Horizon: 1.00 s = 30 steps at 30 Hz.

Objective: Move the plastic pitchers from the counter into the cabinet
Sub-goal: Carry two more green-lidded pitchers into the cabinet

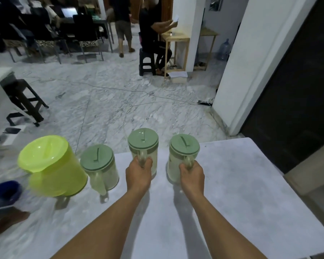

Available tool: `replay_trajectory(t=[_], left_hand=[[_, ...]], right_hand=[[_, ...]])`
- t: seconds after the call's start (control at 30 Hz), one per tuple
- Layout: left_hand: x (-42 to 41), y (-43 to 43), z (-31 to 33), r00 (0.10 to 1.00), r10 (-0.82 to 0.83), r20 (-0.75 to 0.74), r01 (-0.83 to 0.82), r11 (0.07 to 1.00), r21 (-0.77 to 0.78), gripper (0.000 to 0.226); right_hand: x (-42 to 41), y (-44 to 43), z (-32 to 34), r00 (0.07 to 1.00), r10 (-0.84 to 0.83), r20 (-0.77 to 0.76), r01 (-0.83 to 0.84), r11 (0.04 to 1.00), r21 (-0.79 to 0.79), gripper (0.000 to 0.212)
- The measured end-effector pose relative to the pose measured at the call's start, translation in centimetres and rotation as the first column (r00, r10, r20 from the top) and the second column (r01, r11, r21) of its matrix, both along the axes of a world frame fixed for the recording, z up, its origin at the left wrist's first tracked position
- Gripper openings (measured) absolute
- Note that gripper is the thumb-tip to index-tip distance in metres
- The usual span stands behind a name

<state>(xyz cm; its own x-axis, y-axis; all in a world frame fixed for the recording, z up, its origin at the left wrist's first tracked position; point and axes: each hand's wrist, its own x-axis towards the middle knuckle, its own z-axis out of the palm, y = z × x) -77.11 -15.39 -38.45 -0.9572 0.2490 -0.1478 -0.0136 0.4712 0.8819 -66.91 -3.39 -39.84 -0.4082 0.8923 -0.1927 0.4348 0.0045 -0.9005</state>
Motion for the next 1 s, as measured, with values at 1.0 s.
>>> replay_trajectory(t=[1.0], left_hand=[[26.4, -0.9, 28.7, 0.584, -0.743, -0.328, 0.805, 0.477, 0.354, 0.029]], right_hand=[[34.2, -15.1, 31.1, 0.608, -0.754, -0.247, 0.787, 0.533, 0.311, 0.018]])
